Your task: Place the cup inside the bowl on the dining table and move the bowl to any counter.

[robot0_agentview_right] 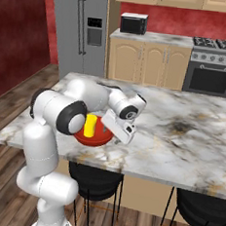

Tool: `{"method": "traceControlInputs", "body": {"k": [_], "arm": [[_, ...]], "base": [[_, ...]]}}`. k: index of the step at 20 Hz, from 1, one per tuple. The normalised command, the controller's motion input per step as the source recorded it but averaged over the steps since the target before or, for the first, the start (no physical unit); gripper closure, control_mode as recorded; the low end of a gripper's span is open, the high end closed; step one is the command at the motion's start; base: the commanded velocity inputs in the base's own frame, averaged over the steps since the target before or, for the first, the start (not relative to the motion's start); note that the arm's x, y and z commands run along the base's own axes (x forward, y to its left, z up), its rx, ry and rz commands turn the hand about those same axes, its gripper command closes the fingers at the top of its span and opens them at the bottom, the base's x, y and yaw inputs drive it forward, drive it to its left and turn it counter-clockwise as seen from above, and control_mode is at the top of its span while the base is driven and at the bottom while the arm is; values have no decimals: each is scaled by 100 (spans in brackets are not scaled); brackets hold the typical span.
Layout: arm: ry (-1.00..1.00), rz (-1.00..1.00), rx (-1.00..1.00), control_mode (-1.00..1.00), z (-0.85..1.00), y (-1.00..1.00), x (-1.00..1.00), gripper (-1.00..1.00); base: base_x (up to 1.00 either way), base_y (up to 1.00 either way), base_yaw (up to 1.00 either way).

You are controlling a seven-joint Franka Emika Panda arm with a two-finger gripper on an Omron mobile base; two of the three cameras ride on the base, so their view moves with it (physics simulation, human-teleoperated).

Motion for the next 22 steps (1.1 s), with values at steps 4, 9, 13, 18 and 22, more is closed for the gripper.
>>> {"method": "traceControlInputs", "body": {"k": [4,9,13,18,22], "arm": [[4,1,0,-100,-11,7,0,-100],[5,1,0,-100,-13,7,0,-100],[5,1,0,-100,-9,7,0,-100],[4,1,0,-100,-9,3,0,-100],[4,2,0,-100,-6,0,0,-100]], "base": [[0,0,0],[0,0,0],[0,0,0],[0,0,0],[0,0,0]]}}
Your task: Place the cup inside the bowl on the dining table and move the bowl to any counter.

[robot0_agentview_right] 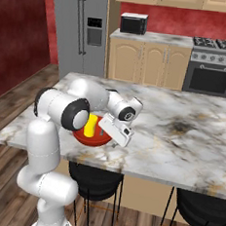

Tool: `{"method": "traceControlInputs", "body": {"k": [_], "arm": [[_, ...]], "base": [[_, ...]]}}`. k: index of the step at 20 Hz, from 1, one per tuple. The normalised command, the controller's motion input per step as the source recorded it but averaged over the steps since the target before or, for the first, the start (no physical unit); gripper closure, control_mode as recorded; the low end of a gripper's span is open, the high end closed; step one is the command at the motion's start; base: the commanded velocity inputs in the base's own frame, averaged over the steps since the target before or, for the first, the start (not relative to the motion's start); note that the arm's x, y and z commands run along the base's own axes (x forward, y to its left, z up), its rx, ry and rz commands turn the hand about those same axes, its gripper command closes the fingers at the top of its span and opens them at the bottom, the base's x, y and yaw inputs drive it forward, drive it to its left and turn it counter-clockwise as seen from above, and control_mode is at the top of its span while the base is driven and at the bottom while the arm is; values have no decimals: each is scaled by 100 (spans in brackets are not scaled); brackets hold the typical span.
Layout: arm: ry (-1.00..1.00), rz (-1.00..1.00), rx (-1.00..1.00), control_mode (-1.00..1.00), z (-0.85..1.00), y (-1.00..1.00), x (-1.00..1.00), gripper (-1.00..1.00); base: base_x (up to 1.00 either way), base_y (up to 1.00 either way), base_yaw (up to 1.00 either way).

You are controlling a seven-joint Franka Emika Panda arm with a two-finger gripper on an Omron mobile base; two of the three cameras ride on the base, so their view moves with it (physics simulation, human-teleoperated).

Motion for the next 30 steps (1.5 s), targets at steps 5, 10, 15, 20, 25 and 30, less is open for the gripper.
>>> {"method": "traceControlInputs", "body": {"k": [5,10,15,20,25,30], "arm": [[3,1,0,-100,-5,4,0,-100],[0,0,0,-100,0,0,0,-100],[0,0,0,-100,0,0,0,-100],[0,0,0,-100,0,0,0,-100],[0,0,0,-100,0,0,0,-100],[0,0,0,-100,0,0,0,100]], "base": [[0,0,0],[0,0,0],[0,0,0],[0,0,0],[0,0,0],[0,0,0]]}}
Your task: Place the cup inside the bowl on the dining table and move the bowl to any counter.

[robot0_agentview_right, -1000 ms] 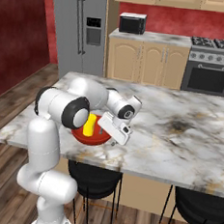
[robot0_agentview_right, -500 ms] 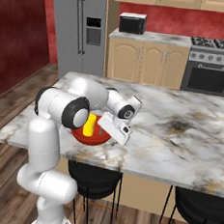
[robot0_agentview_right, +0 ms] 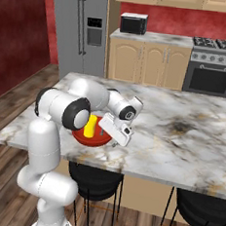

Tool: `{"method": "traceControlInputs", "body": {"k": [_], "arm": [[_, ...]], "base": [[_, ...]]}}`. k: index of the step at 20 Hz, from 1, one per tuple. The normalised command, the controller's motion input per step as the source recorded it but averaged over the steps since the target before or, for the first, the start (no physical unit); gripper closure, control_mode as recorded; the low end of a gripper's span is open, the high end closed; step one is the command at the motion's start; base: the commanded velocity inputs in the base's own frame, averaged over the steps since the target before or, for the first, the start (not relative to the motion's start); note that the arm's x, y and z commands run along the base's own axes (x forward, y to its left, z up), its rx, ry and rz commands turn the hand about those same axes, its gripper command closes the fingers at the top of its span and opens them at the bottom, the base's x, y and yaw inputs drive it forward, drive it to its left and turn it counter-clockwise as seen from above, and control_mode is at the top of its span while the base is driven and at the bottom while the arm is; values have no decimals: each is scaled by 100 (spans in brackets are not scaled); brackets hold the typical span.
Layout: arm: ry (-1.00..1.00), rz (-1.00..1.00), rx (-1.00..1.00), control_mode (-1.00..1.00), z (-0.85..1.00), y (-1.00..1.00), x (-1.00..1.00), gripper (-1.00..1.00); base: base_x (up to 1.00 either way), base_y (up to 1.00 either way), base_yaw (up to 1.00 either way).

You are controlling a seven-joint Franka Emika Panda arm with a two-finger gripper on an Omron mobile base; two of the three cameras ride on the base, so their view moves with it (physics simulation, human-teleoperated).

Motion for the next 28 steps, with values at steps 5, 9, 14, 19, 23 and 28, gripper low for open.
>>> {"method": "traceControlInputs", "body": {"k": [5,9,14,19,23,28], "arm": [[0,0,0,-100,0,0,0,100],[0,0,0,-100,0,0,0,100],[0,0,0,-100,0,0,0,100],[0,0,0,-100,3,0,0,100],[0,0,0,-100,8,0,0,100],[0,0,0,-100,13,0,-1,100]], "base": [[0,0,0],[0,0,0],[0,0,0],[0,0,0],[0,0,0],[0,0,0]]}}
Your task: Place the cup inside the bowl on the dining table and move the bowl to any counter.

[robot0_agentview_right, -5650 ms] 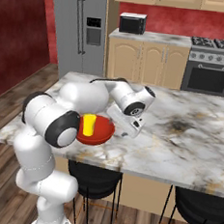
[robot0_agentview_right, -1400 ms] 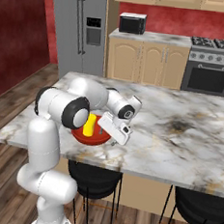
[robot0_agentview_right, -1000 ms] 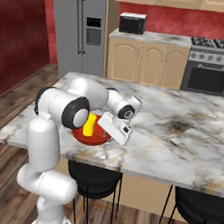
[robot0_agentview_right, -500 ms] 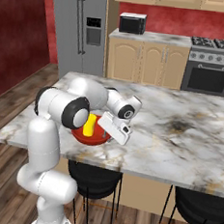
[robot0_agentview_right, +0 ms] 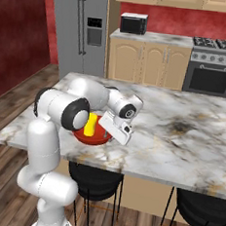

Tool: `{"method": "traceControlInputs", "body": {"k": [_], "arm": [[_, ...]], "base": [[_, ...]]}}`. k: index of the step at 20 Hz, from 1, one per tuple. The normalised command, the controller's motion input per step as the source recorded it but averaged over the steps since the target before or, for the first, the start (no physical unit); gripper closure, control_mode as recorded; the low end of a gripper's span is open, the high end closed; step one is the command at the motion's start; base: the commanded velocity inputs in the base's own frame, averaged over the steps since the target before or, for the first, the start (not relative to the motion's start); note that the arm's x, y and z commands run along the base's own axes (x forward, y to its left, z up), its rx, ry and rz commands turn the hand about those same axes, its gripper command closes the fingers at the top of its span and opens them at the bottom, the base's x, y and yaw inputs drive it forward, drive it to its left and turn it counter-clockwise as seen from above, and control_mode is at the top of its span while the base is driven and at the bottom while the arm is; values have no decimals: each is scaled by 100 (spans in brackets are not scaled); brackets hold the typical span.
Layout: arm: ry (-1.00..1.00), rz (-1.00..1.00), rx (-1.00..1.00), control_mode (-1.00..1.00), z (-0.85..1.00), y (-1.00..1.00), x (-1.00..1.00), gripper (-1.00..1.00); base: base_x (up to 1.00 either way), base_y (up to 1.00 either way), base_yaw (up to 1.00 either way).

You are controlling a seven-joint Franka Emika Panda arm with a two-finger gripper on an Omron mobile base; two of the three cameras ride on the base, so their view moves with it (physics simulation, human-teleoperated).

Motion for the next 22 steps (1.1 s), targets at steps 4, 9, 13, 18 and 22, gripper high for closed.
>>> {"method": "traceControlInputs", "body": {"k": [4,9,13,18,22], "arm": [[-1,0,1,-100,17,0,-6,100],[-2,0,2,-100,20,0,-22,100],[-1,0,2,-100,26,0,-42,100],[0,0,1,-100,29,0,-44,100],[0,0,0,-100,28,0,-39,100]], "base": [[0,0,0],[0,0,0],[0,0,0],[0,0,0],[0,0,0]]}}
